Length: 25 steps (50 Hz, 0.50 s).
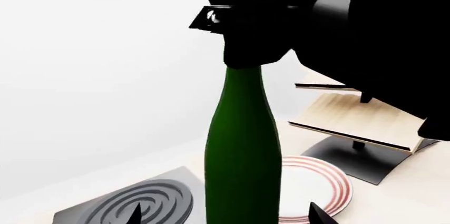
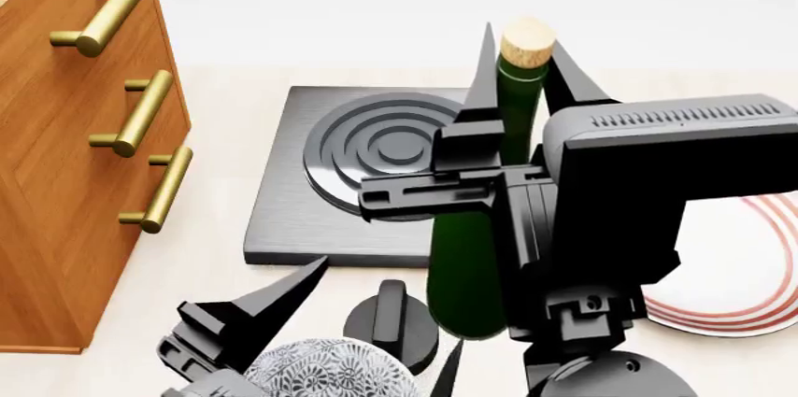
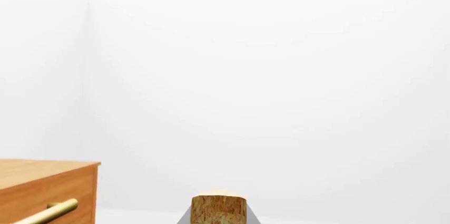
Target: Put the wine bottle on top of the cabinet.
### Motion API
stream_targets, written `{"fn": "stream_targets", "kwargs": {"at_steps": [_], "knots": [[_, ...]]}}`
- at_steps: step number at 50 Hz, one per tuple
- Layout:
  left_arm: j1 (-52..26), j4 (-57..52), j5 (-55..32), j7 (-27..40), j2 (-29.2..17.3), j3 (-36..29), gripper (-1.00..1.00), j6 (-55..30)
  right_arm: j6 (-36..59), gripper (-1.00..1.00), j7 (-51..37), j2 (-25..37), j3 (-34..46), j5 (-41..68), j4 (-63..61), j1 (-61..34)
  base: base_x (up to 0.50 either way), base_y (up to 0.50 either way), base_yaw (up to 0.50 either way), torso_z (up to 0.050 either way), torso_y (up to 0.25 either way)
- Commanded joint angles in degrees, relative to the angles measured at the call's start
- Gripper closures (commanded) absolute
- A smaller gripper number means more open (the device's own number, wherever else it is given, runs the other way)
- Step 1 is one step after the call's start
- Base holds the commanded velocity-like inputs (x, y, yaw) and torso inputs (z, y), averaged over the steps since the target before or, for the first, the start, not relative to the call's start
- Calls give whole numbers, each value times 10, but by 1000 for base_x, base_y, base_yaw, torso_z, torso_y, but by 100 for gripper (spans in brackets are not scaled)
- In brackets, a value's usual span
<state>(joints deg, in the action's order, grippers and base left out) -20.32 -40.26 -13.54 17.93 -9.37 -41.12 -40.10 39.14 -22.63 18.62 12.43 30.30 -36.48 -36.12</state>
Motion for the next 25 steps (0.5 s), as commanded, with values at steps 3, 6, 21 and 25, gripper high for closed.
{"fn": "stream_targets", "kwargs": {"at_steps": [3, 6, 21, 25], "knots": [[-27, 34, 0, -5, 16, -15, -100, 4, 6, 100, 0, 1, -1, -7, -12, -11, 0, 0, 0, 0, 0], [-30, 68, 3, -12, 16, -16, -100, 31, 3, 100, 1, 1, -1, -6, -12, -9, 0, 0, 0, 0, 0], [-67, 194, 5, -30, 34, -16, -100, 87, -18, 100, 3, 4, -1, -7, -10, 12, 0, 0, 0, 0, 1], [-79, 209, 2, -32, 42, -18, -100, 90, -23, 100, 3, 5, -1, -7, -9, 17, 0, 0, 0, 3, 0]]}}
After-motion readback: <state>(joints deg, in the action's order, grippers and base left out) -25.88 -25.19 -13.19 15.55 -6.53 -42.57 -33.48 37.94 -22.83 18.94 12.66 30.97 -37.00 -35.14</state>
